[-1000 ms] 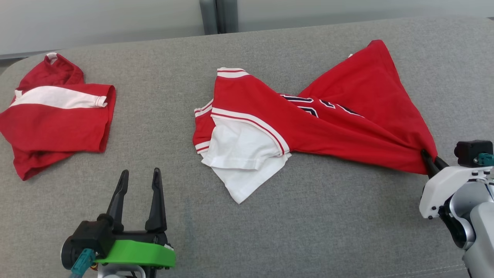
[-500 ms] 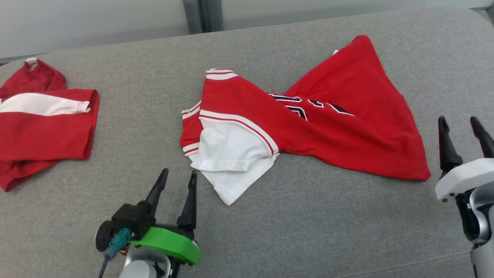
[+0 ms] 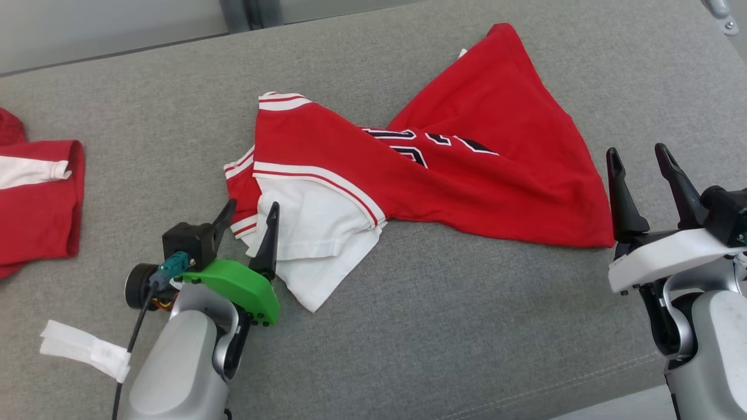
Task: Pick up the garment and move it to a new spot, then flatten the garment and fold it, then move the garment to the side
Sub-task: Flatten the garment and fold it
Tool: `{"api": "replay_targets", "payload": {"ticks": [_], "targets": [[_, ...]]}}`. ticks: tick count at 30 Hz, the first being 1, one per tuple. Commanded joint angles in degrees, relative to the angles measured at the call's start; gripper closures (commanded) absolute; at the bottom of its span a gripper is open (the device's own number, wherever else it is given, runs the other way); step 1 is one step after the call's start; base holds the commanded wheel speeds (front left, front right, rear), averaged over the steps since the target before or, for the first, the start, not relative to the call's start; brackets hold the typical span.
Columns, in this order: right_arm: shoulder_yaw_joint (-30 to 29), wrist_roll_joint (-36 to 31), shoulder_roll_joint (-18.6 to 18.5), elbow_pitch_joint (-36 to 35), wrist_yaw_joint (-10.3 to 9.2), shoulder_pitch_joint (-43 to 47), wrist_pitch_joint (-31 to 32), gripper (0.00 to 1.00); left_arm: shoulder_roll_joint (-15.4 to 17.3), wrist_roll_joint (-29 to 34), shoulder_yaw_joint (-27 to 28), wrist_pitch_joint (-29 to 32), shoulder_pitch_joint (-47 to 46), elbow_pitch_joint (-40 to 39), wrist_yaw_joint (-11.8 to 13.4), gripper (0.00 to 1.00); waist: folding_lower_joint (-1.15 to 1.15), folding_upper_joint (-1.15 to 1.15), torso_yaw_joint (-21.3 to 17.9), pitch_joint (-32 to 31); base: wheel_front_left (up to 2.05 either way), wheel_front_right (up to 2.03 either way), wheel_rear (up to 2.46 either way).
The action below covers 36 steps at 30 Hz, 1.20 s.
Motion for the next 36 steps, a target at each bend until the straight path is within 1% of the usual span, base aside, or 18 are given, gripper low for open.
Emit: {"api": "replay_targets", "payload": {"ticks": [1,6,7,8,9,10,11,13,15,18,22,26,31,36], "targets": [[0.2,0.3,-0.1,0.5,-0.05,-0.8,-0.5,0.0,0.9,-0.5,0.2,0.2,-1.7,1.2,-0.1,0.0,0.0,0.0,-1.3,1.4,0.0,0.0,0.0],[-0.4,0.4,-0.4,1.6,-0.06,-0.8,-1.4,0.0,1.3,-1.8,-1.1,1.7,-4.3,4.5,-0.4,0.0,0.0,0.0,-1.9,1.9,0.0,0.0,0.0],[-0.7,0.4,-0.4,1.8,-0.06,-0.6,-1.5,0.0,1.3,-1.9,-1.6,2.1,-4.5,4.6,-0.5,0.16,0.0,0.0,-1.9,1.9,0.0,0.0,0.0],[-1.0,0.4,-0.4,1.9,-0.06,-0.5,-1.6,0.0,1.5,-2.2,-1.9,2.1,-4.6,4.6,-0.6,0.52,0.0,0.0,-1.9,1.8,0.0,0.0,0.0],[-1.2,0.2,-0.3,2.0,-0.06,-0.3,-1.7,0.0,1.8,-2.6,-2.5,2.2,-4.7,4.4,-0.6,0.66,0.0,0.0,-1.8,1.8,0.0,0.0,0.0],[-1.5,0.2,-0.2,2.1,-0.05,-0.2,-1.9,0.0,1.9,-2.8,-2.9,2.1,-4.7,4.2,-0.5,0.89,0.0,0.0,-1.7,1.7,0.0,0.0,0.0],[-1.8,0.1,-0.2,2.3,-0.05,0.0,-1.9,0.0,1.9,-3.3,-3.5,2.2,-4.6,4.1,-0.6,1.0,0.0,0.0,-1.5,1.6,0.0,0.0,0.0],[-2.2,0.0,0.0,2.4,-0.05,0.3,-2.0,0.0,2.0,-4.3,-5.1,2.7,-4.1,3.6,-0.6,1.0,0.0,0.0,-1.1,1.2,0.0,0.0,0.0],[-2.4,-0.2,0.2,2.5,-0.06,0.1,-2.0,0.0,2.6,-4.9,-6.3,1.9,-3.9,2.9,-0.6,1.0,0.0,0.0,-0.6,0.9,0.0,0.0,0.0],[-2.5,-0.4,0.3,2.5,-0.05,-0.1,-2.1,0.0,2.7,-5.5,-7.2,0.1,-3.6,1.6,-0.6,1.0,0.0,0.0,0.2,0.2,0.0,0.0,0.0],[-2.9,-0.7,0.3,2.6,-0.06,0.7,-1.7,0.0,3.3,-6.4,-7.0,-2.1,-1.9,-1.4,-0.6,1.0,0.0,0.0,2.2,-1.0,0.0,0.0,0.0],[-3.9,-1.2,0.6,2.7,-0.05,2.0,-0.9,0.0,4.5,-7.5,-5.6,-3.4,2.5,-7.2,0.1,1.0,0.0,0.0,4.6,-2.4,0.0,0.0,0.0],[-5.3,-2.1,1.1,2.7,-0.06,3.8,-0.3,0.0,6.6,-9.2,-2.7,-3.8,12.5,-19.7,2.7,1.0,0.0,0.0,7.5,-3.5,0.0,0.0,0.0],[-7.0,-3.1,1.8,3.3,-0.05,4.7,0.1,0.0,8.7,-10.7,-1.5,0.0,22.3,-30.7,6.5,1.0,0.0,0.0,9.0,-3.7,0.0,0.0,0.0]]}}
